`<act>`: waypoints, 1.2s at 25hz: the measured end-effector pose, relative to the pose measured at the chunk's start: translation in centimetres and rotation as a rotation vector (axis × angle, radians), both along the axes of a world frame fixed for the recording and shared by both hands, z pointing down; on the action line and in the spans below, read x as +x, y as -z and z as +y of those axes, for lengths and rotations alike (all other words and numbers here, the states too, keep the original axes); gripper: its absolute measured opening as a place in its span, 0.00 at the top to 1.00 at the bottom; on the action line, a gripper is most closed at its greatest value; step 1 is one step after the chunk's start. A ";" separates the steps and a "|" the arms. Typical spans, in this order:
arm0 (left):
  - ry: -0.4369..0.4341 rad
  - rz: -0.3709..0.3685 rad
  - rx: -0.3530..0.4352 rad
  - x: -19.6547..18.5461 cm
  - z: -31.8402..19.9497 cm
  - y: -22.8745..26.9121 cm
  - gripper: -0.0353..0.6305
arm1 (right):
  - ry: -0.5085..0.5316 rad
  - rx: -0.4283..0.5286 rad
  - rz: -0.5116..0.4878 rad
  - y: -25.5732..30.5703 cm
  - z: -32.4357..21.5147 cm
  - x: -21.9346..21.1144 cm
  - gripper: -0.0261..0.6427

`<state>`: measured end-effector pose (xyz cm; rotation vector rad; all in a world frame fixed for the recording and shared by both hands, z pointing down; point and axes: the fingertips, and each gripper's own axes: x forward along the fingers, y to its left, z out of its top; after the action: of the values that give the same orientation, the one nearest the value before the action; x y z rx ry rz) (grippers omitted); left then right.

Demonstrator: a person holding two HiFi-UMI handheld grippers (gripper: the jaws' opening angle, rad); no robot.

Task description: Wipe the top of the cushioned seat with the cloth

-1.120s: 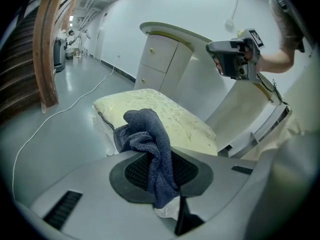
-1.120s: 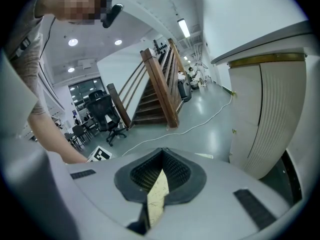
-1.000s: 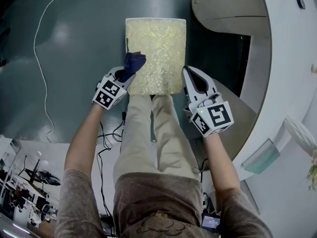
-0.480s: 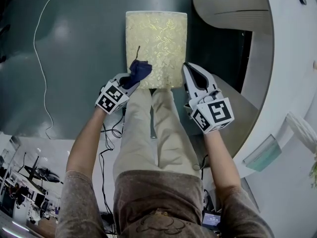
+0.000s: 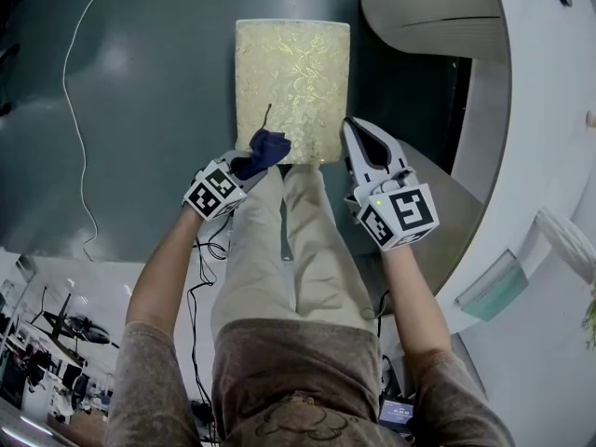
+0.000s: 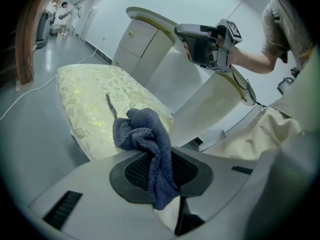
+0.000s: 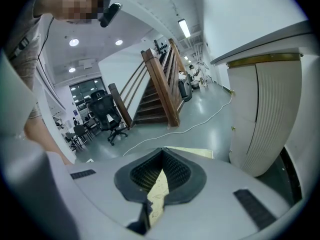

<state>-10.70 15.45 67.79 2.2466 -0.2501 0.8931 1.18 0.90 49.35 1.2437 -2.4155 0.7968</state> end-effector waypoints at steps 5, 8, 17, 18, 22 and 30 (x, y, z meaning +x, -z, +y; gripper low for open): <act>-0.063 0.016 -0.057 1.1 2.0 -0.4 0.82 | -0.011 -0.004 0.006 -0.4 0.1 0.7 0.95; -0.088 0.034 -0.066 2.0 2.2 0.3 0.82 | -0.022 -0.001 0.006 -0.3 0.1 1.1 0.96; -0.047 0.154 0.007 4.6 -3.6 5.4 0.82 | -0.062 0.005 0.002 -0.1 -0.4 2.4 0.95; -0.036 0.161 0.021 4.7 -4.7 5.8 0.82 | -0.066 0.006 0.002 -0.2 -0.5 2.5 0.95; -0.001 0.167 0.071 4.7 -9.2 7.2 0.82 | -0.084 0.008 0.000 0.0 -1.0 3.0 0.95; 0.077 0.118 0.191 4.2 -18.6 8.0 0.82 | -0.110 0.012 0.003 0.4 -1.5 4.2 0.95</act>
<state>-6.54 -3.20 59.81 2.4385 -0.3785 0.7189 5.34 -0.62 48.97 1.3919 -2.3699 0.8118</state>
